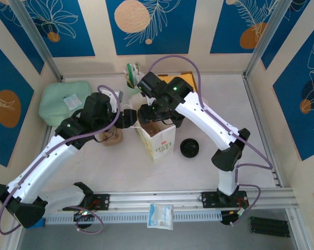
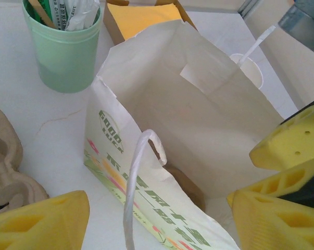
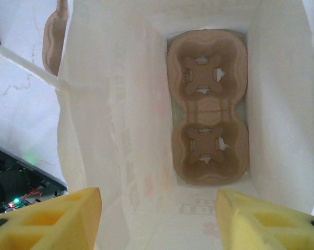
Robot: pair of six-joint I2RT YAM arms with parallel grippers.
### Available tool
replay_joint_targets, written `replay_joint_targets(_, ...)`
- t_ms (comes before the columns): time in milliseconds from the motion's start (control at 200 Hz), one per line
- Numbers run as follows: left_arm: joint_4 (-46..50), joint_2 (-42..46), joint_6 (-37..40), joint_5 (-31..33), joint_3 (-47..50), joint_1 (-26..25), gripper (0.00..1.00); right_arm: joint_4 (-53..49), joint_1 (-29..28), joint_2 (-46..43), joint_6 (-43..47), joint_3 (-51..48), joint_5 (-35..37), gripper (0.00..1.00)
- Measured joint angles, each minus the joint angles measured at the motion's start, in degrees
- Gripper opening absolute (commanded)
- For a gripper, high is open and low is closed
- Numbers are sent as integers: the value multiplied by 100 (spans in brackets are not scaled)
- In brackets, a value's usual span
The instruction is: Pack the takeout coffee
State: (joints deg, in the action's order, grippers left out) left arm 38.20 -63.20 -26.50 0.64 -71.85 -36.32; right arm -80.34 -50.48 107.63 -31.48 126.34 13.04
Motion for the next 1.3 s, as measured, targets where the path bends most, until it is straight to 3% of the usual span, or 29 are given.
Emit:
replay_joint_targets(340,59,-15,28,-61,-142,0,81,-28,-15,-361,2,22,0,63)
replay_joint_targets(800,297,-74,195,-94,-485,0,88,-39,-7,-586,70,13,2,81)
replay_joint_targets(1165,490,-138,365,-105,-866,0,100,-24,76,-844,116,-2,-85,84)
replay_joint_targets(1301,579,-162,420,-103,-1005,0,99,7,184,-925,131,-2,-118,84)
